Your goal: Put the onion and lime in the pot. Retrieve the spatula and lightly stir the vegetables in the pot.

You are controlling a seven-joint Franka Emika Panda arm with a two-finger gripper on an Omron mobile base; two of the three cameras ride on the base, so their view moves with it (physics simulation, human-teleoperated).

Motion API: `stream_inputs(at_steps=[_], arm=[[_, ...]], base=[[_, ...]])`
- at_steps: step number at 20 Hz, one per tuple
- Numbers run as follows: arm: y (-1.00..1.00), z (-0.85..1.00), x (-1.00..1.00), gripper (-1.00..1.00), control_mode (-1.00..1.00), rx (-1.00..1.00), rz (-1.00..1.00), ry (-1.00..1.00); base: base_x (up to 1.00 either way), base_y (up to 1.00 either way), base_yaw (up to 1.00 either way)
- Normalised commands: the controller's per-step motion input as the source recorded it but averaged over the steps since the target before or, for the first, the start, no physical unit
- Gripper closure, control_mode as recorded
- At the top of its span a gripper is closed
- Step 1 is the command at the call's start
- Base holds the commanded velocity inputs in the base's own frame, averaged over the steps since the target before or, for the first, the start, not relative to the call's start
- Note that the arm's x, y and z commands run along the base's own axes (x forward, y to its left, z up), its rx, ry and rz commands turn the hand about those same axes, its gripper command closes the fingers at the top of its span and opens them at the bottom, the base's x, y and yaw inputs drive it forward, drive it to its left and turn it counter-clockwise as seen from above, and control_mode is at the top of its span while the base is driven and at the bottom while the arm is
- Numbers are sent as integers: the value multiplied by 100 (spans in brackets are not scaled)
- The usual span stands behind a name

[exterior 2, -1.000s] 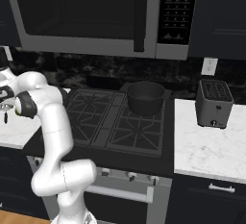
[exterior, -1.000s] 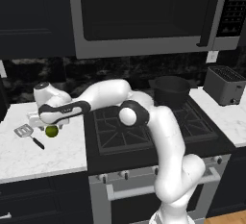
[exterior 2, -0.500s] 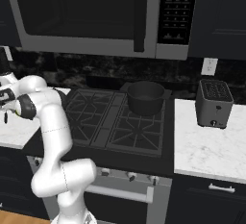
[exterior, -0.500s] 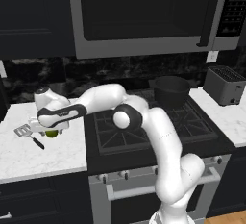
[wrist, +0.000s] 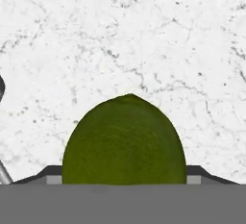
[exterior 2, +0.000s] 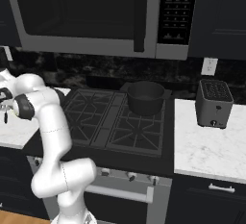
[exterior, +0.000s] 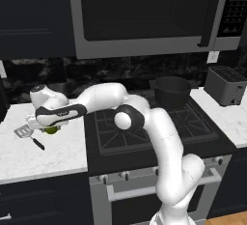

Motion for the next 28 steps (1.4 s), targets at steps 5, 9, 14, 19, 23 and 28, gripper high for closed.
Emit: stream_inputs(at_steps=[5,9,14,19,23,28], arm=[[-68,100,-68,100,-100,0,0,-39],[-100,80,-53,100,-100,3,0,-31],[-100,36,-17,100,-100,11,0,-14],[-100,23,-1,100,-100,10,0,-4],[-100,24,0,100,-100,10,0,-1],[-100,23,0,100,-100,8,0,-2]], base=[[0,0,0],[0,0,0],[0,0,0],[0,0,0],[0,0,0],[0,0,0]])
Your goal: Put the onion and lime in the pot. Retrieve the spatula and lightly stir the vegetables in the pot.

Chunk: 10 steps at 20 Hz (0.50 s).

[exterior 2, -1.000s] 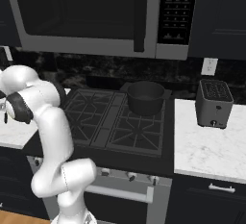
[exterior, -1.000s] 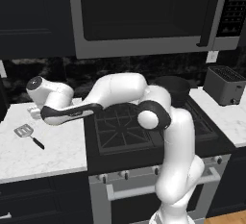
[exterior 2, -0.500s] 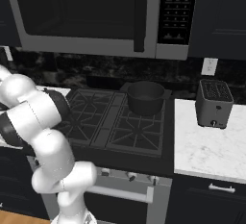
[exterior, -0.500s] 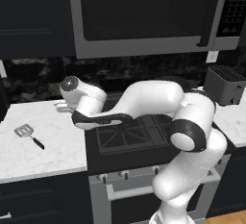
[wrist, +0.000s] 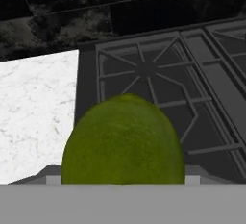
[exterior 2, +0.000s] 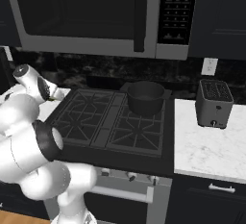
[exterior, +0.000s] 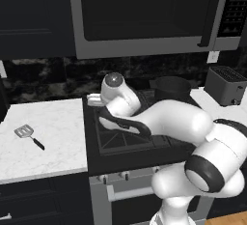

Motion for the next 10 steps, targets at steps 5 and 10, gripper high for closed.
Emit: stream_inputs(at_steps=[5,10], arm=[[-100,27,-1,100,-100,6,0,-8],[-100,32,-2,100,-100,2,0,-12]], base=[[0,0,0],[0,0,0]])
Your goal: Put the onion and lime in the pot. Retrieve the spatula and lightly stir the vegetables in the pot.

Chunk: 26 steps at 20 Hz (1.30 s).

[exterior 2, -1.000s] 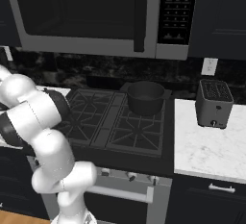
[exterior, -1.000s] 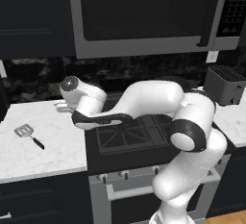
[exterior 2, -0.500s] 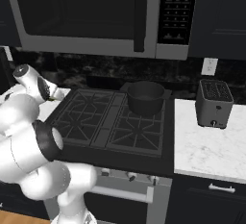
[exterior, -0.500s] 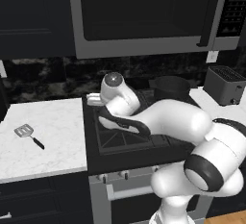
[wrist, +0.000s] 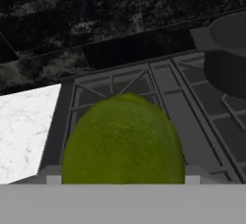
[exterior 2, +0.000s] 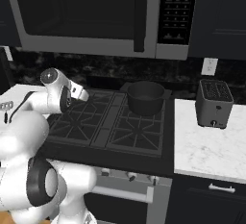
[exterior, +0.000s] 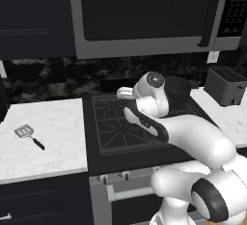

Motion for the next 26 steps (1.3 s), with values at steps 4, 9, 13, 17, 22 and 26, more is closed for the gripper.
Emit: stream_inputs(at_steps=[4,9,13,17,22,26], arm=[[-100,20,0,100,-100,2,0,-5],[-100,16,17,100,-100,0,0,-3],[-100,22,16,100,-100,0,0,-4],[-95,26,18,100,-100,0,0,-2],[-79,13,50,100,-100,0,0,0],[-56,-9,60,100,-100,0,0,0]], base=[[0,0,0],[0,0,0],[0,0,0],[0,0,0],[0,0,0],[0,0,0]])
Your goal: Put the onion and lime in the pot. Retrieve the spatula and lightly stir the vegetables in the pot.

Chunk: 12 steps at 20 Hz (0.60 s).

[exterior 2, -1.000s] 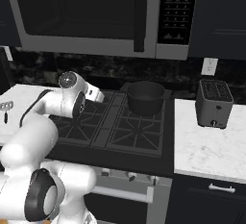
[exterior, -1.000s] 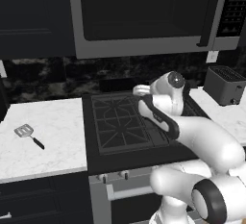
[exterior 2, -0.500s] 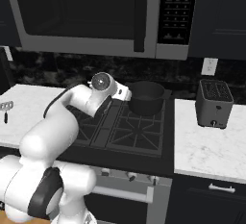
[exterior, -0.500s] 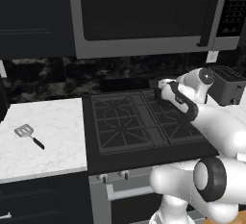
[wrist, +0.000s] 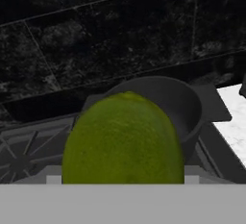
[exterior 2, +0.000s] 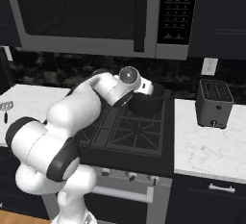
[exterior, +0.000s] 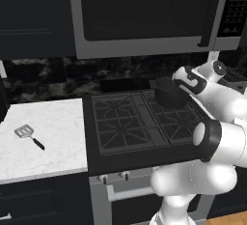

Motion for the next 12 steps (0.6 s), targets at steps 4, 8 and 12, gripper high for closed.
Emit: stream_inputs(at_steps=[4,8,12], arm=[[-27,-33,65,100,-100,0,0,4],[-5,-35,70,100,-100,0,0,9],[0,-32,66,100,-100,0,0,8]], base=[[0,0,0],[0,0,0],[0,0,0]])
